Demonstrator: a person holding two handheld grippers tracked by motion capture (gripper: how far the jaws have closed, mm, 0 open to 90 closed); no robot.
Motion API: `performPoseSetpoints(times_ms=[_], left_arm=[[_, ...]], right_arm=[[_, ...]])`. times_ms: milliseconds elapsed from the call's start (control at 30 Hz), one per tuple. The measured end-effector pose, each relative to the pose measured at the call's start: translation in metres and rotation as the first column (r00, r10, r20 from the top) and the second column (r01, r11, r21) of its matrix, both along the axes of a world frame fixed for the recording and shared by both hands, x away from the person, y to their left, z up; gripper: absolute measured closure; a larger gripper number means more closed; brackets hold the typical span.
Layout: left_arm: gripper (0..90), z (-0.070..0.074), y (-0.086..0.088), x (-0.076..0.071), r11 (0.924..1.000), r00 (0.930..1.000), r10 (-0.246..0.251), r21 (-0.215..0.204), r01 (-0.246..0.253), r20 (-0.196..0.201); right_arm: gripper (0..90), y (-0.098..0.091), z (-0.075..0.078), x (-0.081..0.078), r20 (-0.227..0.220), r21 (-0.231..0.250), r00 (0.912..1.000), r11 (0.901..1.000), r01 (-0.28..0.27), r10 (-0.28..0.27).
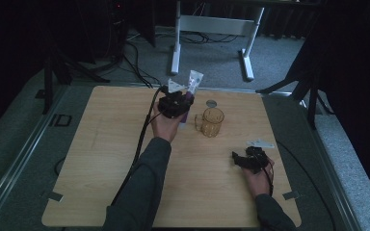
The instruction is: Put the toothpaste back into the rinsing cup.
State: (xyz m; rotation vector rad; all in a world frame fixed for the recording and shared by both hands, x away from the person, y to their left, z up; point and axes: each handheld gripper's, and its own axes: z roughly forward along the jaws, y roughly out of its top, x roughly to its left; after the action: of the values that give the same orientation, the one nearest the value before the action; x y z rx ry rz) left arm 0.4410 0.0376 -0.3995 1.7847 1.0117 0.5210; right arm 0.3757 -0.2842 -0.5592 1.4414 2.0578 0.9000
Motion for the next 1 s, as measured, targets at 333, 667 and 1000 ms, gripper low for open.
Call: performPoseSetpoints(times_ms=[333, 667, 1000], left_arm=[[72.0, 0.009, -0.009, 0.004, 0.9999, 0.9997, -0.009, -0.01, 0.009, 0.022], [71.9, 0.013, -0.011, 0.011, 0.9999, 0.9992, 0.002, -0.014, -0.002, 0.04], [71.9, 0.011, -0.015, 0.016, 0.9999, 0.9993, 0.005, -0.015, -0.004, 0.038]], right_arm=[[26.8, 0.0, 0.0, 0.0, 0.0, 0.0, 1.0, 1.0, 0.0, 0.0], [26.8, 0.0, 0.0, 0.0, 0.001, -0.001, 1.0, 1.0, 0.0, 0.0], [26.8, 0.0, 0.0, 0.0, 0.001, -0.001, 1.0, 1.0, 0.003, -0.003]])
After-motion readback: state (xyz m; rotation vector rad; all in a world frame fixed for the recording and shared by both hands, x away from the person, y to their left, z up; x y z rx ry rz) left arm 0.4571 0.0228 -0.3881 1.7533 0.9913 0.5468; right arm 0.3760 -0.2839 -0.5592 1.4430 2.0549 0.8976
